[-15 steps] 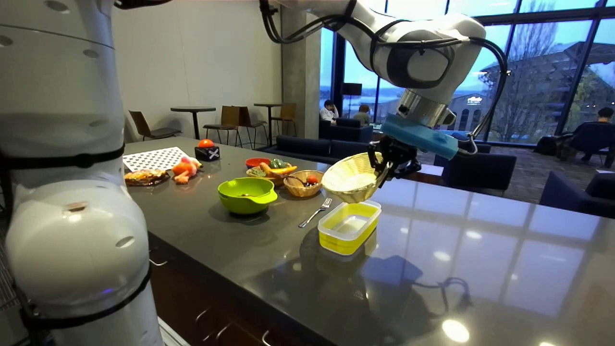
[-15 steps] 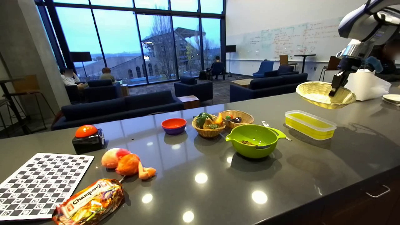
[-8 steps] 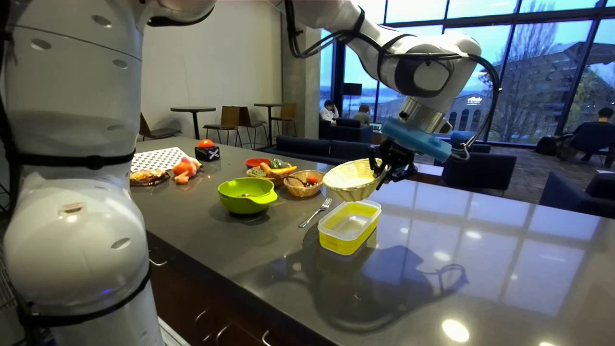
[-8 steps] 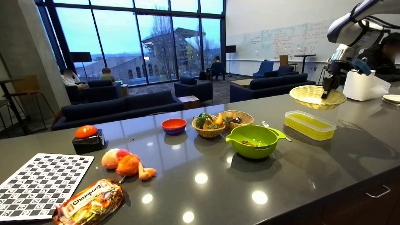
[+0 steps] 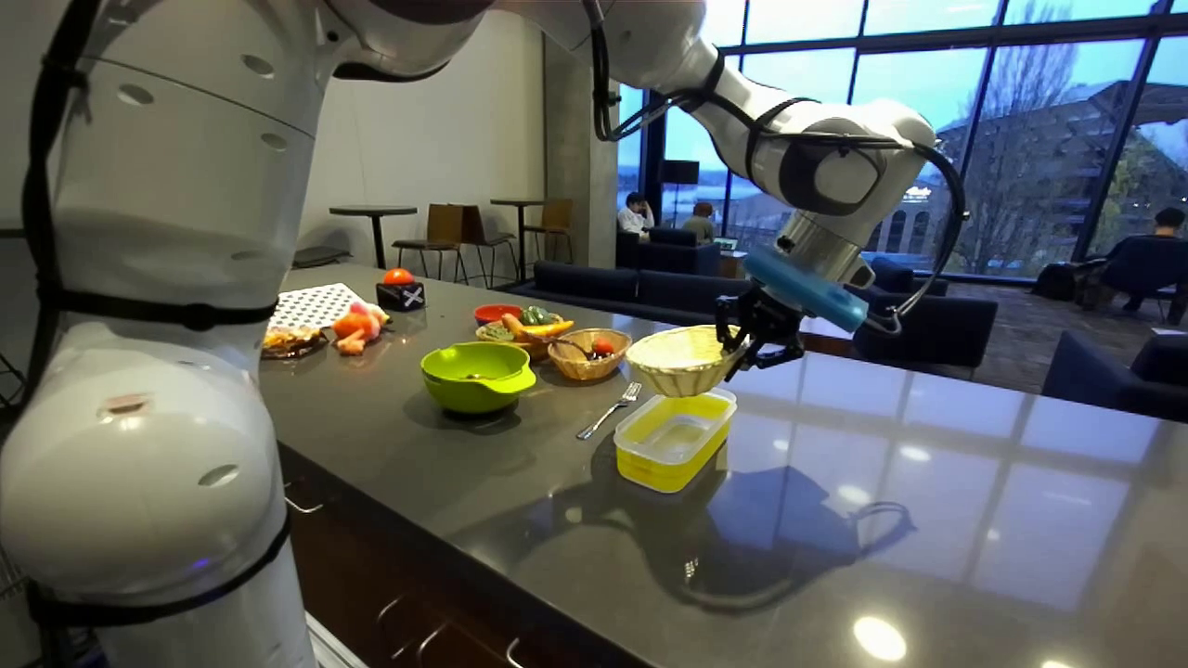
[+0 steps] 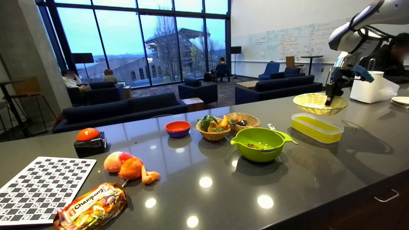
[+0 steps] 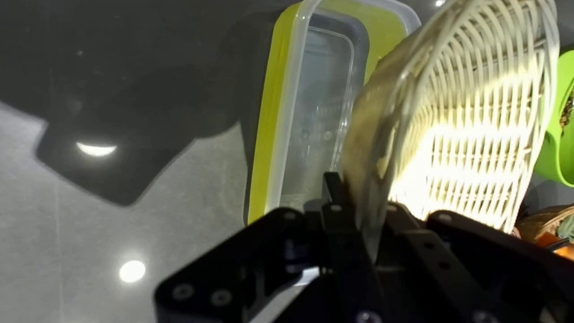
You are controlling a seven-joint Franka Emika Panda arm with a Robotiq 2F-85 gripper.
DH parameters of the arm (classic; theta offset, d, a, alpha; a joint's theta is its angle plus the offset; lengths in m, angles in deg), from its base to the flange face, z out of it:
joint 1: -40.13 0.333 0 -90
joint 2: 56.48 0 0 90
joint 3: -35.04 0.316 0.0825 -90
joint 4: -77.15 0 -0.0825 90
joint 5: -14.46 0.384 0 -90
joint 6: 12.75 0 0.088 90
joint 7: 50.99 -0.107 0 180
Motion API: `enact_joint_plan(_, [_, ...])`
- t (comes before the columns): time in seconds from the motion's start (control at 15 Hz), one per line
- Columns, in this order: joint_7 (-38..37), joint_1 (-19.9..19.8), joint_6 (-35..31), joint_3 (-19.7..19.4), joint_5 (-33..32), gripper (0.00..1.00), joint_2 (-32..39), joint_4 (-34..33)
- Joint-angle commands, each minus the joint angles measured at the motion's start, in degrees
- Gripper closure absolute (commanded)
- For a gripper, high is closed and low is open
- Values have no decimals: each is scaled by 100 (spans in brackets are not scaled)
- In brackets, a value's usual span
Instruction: Put the first right bowl in the second right bowl
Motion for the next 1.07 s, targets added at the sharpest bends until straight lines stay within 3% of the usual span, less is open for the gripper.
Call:
enact_joint_plan(0.0, [-112, -263, 299, 145, 243, 98, 270, -294])
enact_joint_plan(1.0, [-55, -364, 37, 436, 490, 98, 586, 165])
